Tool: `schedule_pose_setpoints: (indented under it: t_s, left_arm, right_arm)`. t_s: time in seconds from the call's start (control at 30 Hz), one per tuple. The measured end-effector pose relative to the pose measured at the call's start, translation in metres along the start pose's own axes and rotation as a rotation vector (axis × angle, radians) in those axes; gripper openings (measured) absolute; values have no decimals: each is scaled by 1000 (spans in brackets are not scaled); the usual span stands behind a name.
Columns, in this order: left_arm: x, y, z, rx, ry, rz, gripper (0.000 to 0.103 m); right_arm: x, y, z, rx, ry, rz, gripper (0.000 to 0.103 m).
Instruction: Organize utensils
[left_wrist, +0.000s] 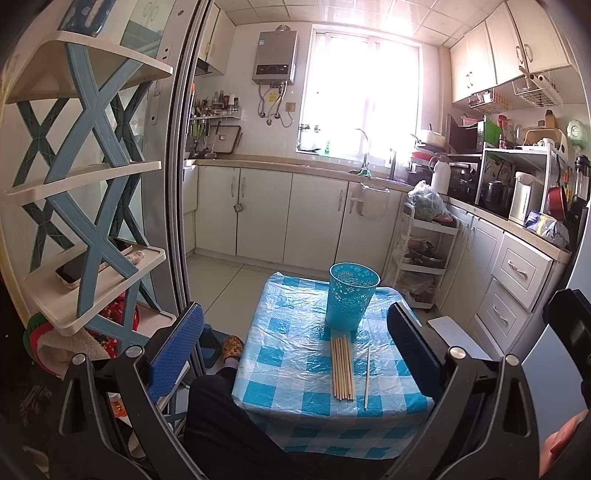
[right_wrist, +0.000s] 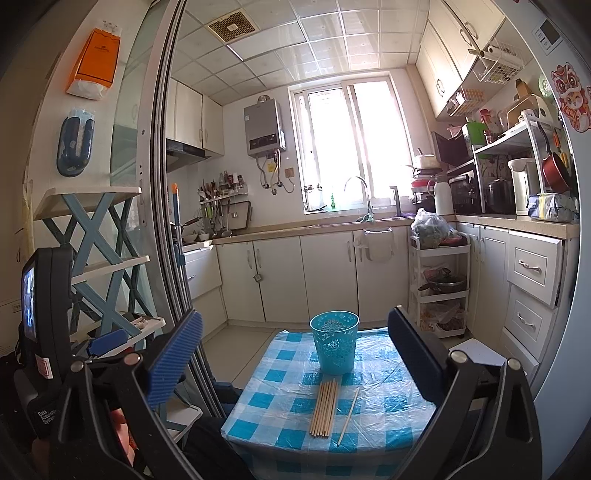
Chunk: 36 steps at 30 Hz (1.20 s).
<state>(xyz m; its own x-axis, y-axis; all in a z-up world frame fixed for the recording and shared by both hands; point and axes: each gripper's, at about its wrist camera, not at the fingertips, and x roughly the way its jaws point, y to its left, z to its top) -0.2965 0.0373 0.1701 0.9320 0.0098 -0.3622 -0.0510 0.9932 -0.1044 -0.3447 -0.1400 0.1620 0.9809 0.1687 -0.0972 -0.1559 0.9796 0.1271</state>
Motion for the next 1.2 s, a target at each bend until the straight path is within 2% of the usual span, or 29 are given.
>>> schedule_pose_setpoints:
  t_s: [0.7, 0.8, 1.0, 1.2]
  left_arm:
    - [6, -2, -1, 6, 6, -1, 96]
    - [37, -3, 0, -1, 79, -29, 96]
    - [118, -7, 0, 1, 215, -39, 96]
    - [200, -19, -18, 35, 354, -35, 95]
  right_arm:
    - [-1, 3, -1, -5, 5, 1, 96]
    - [16, -2, -5, -4, 63, -17, 96]
    - [86, -33, -19, 55, 221, -78, 96]
    - [146, -54, -47, 83, 355, -94, 96]
